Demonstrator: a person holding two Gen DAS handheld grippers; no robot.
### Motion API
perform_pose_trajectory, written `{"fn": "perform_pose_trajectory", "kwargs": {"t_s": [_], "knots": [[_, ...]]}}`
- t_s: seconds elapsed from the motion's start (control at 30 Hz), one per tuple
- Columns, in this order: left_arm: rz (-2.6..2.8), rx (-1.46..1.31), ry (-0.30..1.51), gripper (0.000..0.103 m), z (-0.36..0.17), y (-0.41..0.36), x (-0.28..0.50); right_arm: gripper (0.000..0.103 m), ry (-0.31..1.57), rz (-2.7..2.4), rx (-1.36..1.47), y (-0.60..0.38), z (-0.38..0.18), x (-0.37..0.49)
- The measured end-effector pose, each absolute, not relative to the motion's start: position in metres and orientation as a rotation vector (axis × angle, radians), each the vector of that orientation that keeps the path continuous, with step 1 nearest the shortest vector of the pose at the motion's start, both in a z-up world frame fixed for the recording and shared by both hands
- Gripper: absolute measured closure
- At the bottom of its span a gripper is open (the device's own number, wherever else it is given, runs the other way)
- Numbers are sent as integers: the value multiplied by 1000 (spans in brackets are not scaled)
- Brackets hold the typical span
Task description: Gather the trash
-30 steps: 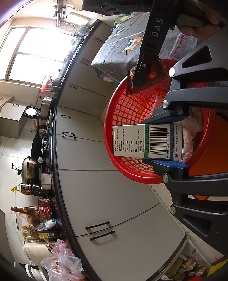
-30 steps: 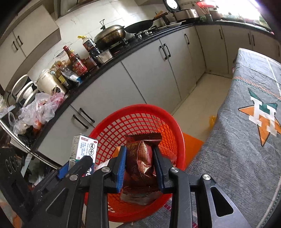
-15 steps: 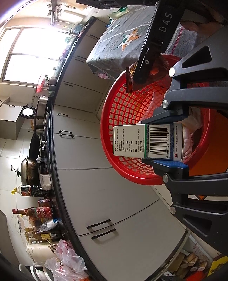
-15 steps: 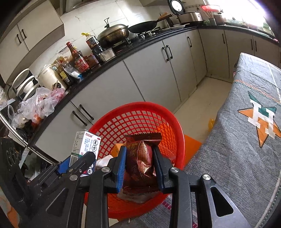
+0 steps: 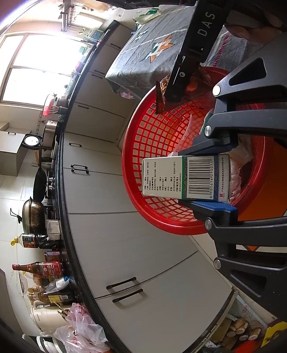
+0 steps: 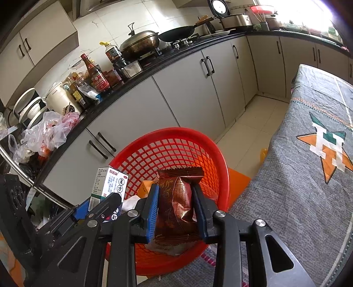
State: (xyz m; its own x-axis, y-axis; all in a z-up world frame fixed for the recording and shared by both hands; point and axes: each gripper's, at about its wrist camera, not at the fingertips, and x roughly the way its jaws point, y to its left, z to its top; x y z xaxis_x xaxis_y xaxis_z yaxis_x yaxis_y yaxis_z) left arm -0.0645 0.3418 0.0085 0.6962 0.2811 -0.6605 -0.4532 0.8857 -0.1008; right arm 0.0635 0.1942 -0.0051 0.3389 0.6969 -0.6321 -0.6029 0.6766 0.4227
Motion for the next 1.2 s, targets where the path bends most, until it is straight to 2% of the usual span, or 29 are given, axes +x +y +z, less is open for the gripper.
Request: {"fn": "perform_pose_trajectory", "kwargs": {"t_s": [0.53, 0.9, 1.07, 1.2], "knots": [[408, -280, 695, 69, 7, 343, -66, 66, 883, 839, 122, 192, -5, 65], [414, -288, 692, 54, 8, 344, -66, 64, 874, 836, 127, 189, -4, 65], [425, -293, 681, 40, 10, 343, -69, 55, 853, 823, 133, 187, 0, 64], [433, -298, 666, 36, 13, 344, -71, 49, 814, 814, 154, 180, 7, 63]]}}
